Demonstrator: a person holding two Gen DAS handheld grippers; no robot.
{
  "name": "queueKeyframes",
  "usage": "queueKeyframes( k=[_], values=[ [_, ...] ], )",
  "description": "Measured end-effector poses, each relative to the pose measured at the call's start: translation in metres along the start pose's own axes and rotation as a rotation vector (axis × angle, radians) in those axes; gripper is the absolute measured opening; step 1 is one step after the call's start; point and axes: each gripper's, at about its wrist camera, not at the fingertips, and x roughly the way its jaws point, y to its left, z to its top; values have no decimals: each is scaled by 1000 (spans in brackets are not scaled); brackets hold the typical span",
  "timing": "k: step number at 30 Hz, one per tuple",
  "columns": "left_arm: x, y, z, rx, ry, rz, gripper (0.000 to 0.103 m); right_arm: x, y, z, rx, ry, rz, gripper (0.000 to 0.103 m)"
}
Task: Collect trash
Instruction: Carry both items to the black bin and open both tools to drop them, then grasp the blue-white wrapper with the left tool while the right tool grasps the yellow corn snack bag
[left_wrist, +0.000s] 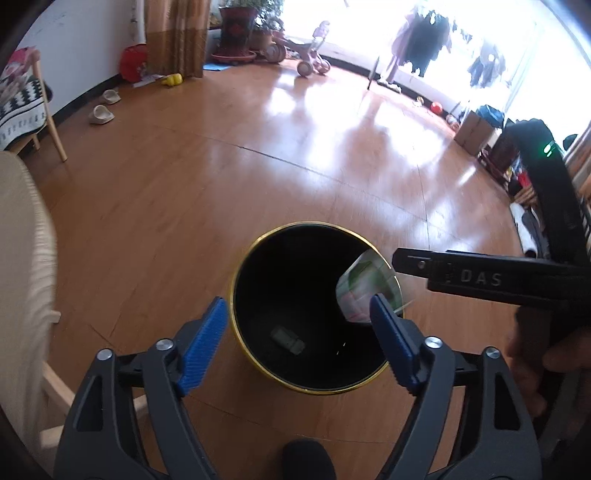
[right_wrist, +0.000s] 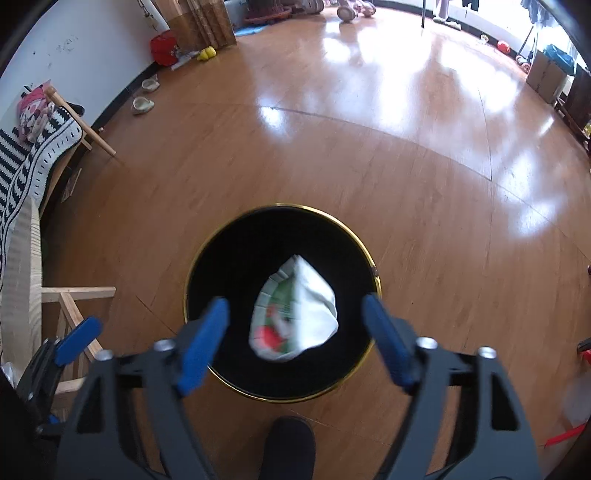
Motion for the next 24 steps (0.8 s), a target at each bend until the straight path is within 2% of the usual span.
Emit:
queueKeyframes(
  k=[5, 8, 11, 17, 20, 24],
  values=[
    [-52, 16, -3, -27, -50, 39, 83, -28, 39, -3, -42, -54, 42, 78],
    [-99, 42, -10, -67, -91, 108, 86, -58, 90, -10, -131, -108, 96, 80],
    [-150, 82, -26, -143, -117, 209, 89, -87, 149, -28, -229, -156, 173, 83],
    [-263, 182, -92, -384, -159, 416, 91, -125, 280, -84, -449, -154, 354, 86],
    [-318, 225, -140, -492, -189, 527, 91, -138, 346, -121, -554, -120, 434, 86],
    [-388, 267, -226, -611, -200, 694, 91, -149, 423, -179, -716, -65, 522, 86]
  ],
)
